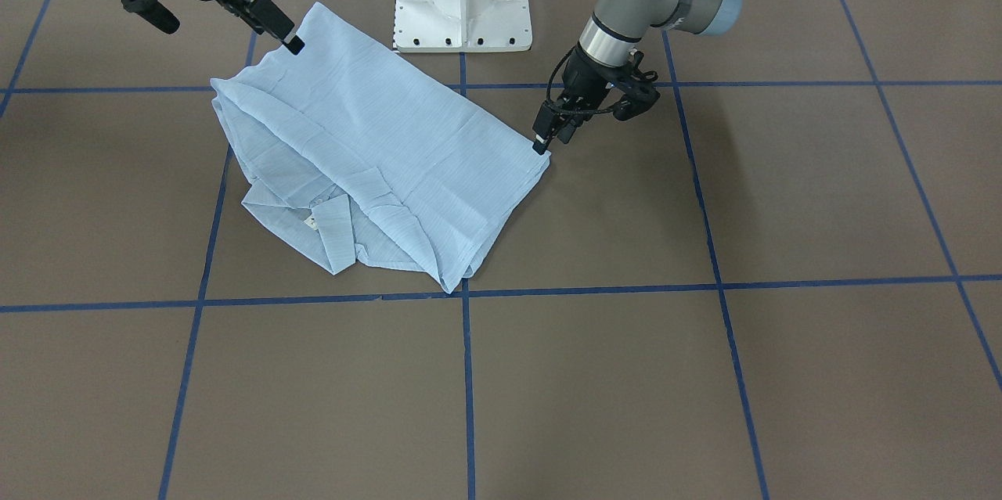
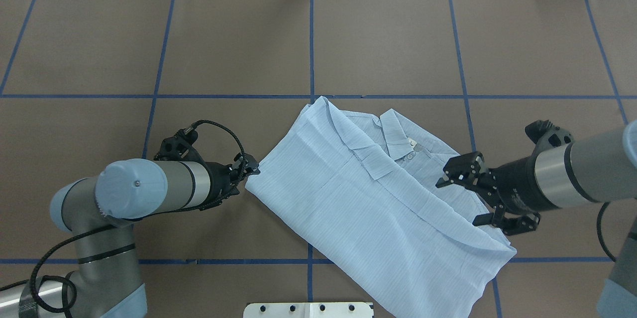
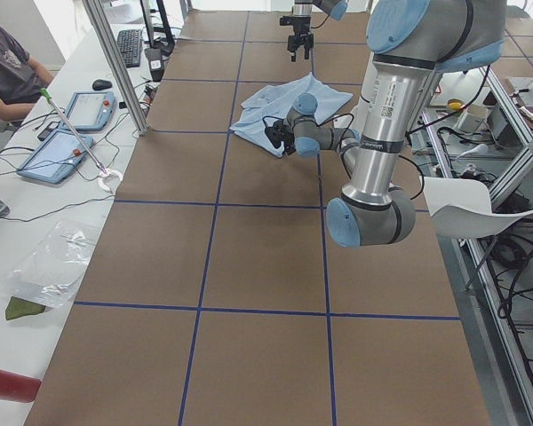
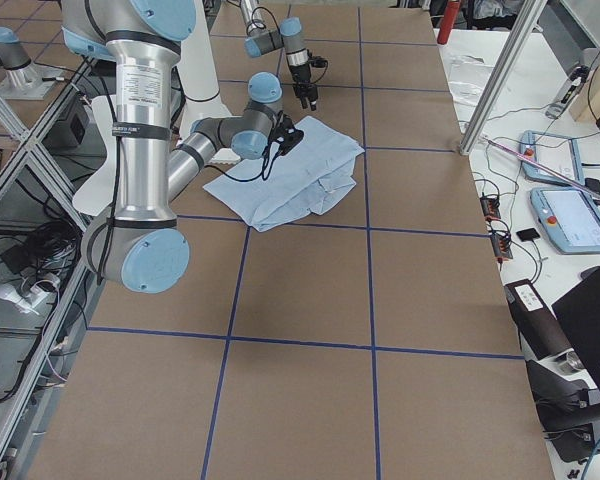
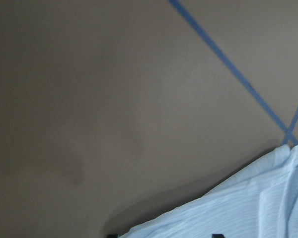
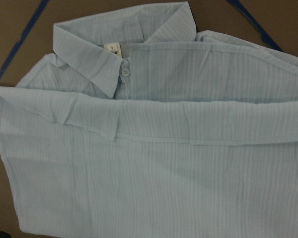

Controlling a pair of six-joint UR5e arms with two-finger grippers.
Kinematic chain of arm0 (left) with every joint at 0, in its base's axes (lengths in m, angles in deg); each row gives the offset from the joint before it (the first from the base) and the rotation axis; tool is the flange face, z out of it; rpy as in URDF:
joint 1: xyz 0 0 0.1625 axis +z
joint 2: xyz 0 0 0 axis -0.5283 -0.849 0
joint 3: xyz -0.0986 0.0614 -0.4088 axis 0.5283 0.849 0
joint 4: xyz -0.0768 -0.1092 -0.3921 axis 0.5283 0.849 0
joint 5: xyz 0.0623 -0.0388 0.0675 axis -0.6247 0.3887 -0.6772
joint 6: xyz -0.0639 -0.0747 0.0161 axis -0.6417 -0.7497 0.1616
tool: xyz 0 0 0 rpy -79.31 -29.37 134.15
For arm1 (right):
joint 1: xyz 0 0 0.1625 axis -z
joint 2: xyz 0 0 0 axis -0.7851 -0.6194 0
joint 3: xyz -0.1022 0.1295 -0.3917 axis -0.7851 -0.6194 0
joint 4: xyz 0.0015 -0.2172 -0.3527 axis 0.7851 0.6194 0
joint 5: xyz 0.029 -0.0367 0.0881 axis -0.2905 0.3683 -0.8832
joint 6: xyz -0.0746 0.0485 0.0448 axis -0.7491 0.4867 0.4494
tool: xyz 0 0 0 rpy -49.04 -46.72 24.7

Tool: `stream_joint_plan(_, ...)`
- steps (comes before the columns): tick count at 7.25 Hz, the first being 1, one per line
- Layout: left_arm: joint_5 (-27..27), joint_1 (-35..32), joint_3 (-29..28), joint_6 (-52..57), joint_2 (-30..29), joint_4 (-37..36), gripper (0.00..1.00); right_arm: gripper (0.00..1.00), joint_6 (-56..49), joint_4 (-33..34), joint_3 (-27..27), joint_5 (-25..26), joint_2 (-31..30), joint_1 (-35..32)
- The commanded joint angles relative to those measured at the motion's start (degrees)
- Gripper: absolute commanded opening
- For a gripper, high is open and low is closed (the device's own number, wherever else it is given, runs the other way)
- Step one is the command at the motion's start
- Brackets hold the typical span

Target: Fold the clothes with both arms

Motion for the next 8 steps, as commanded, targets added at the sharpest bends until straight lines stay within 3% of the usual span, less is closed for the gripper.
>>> stream_joint_plan(1, -0.45, 1.48, -2.61, -0.24, -2.96, -2.04, 0.71, 1.00, -0.88, 0.00, -3.52, 0.54, 3.30, -3.29)
stream_joint_plan(2, -0.45, 1.65, -2.71, -0.24, -2.79, -2.04, 0.70, 1.00, -0.89, 0.00, -3.62, 0.72, 3.39, -3.38)
stream_joint_plan(3, -0.97, 1.83, -3.67, -0.24, -3.05, -2.04, 0.62, 1.00, -0.89, -0.09, -4.23, 0.98, 3.39, -3.38)
stream_joint_plan(4, -1.33, 1.83, -4.03, -0.59, -3.14, -2.04, 0.43, 1.00, -0.97, -0.18, -5.19, 1.85, 3.65, -3.29)
stream_joint_plan(5, -1.33, 1.74, -4.03, -0.94, -3.06, -2.04, 0.00, 1.00, -0.89, -0.18, -5.63, 2.04, 4.44, -3.29)
stream_joint_plan(7, -1.51, -0.26, -3.08, 0.18, -2.79, -2.13, 0.00, 1.00, -0.89, -0.27, -5.81, 2.13, 4.80, -3.38)
stream_joint_plan(8, -1.25, -3.15, -3.07, 6.55, -2.97, -3.00, 0.00, 1.00, -0.89, -0.35, -5.73, 2.74, 5.06, -3.29)
